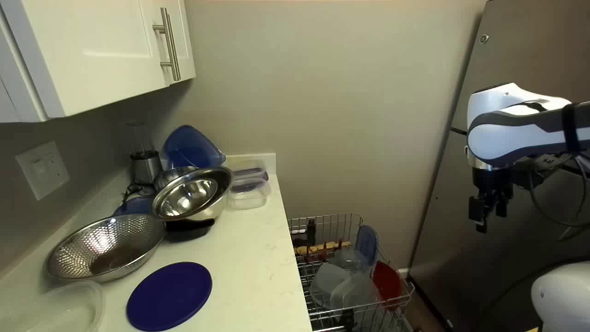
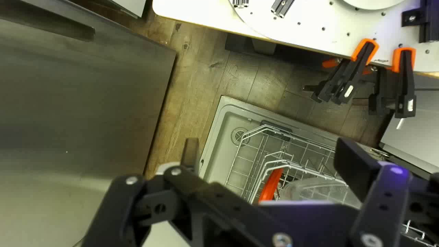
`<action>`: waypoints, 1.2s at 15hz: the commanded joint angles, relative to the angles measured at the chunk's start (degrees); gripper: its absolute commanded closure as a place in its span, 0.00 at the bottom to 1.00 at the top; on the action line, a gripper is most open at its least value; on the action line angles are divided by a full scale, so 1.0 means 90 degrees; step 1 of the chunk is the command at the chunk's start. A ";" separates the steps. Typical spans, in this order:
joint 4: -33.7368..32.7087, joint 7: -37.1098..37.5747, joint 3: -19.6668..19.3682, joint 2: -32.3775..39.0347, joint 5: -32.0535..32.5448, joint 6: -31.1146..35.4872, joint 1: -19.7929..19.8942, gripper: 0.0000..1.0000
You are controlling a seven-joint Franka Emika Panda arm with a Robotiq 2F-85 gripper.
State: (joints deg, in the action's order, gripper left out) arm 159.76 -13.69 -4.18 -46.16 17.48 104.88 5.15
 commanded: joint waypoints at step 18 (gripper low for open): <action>-0.1598 -0.0109 0.1183 0.1436 -0.0097 0.0799 -0.1861 0.00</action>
State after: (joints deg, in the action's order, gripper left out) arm 150.24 -13.67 3.43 -40.39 17.27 108.60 -7.75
